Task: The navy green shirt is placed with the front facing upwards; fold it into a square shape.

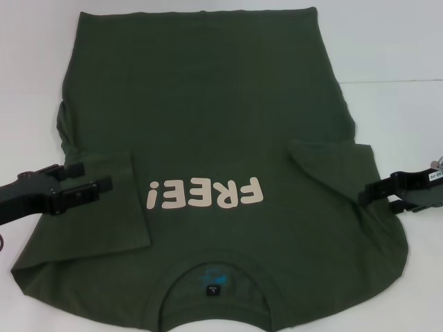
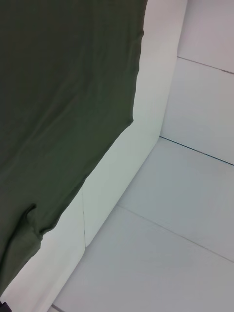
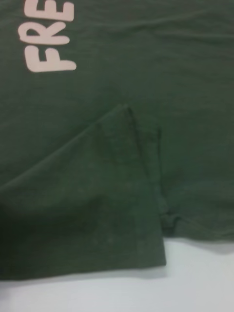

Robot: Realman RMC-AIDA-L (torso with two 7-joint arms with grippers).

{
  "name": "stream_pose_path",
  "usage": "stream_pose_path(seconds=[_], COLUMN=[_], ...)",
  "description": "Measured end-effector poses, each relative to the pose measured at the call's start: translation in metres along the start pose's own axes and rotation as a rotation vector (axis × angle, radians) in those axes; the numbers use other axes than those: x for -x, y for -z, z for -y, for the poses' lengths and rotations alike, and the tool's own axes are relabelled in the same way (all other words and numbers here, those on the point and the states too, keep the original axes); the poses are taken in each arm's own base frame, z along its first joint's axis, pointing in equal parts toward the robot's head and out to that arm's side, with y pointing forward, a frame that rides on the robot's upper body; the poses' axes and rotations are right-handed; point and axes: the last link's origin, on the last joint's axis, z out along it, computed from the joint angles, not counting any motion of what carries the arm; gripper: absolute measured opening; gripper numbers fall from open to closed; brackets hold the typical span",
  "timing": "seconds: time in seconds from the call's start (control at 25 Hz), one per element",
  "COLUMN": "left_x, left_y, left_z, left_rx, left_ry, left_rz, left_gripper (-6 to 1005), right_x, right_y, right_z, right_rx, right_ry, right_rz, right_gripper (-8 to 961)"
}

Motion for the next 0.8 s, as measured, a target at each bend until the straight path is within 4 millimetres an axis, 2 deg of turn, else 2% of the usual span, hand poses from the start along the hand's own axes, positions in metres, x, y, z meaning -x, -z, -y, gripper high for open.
stream_pose_path(seconds=[0.48, 0.8], left_x=[-0.0001, -0.0007], left_y=[0.0000, -0.0004], left_z=[0.0001, 0.0001], left_rx=[-0.001, 0.000], left_ry=[0.000, -0.001], left_rz=[-0.001, -0.002], left_gripper=[861, 861], right_x=[0.0012, -0.0006], right_y=[-0.0034, -0.0024], right_z=[-0.0077, -0.0044], right_rx=[0.028, 0.017], right_ry=[0.006, 0.005], right_rz=[-0.002, -0.010], right_gripper=[790, 785])
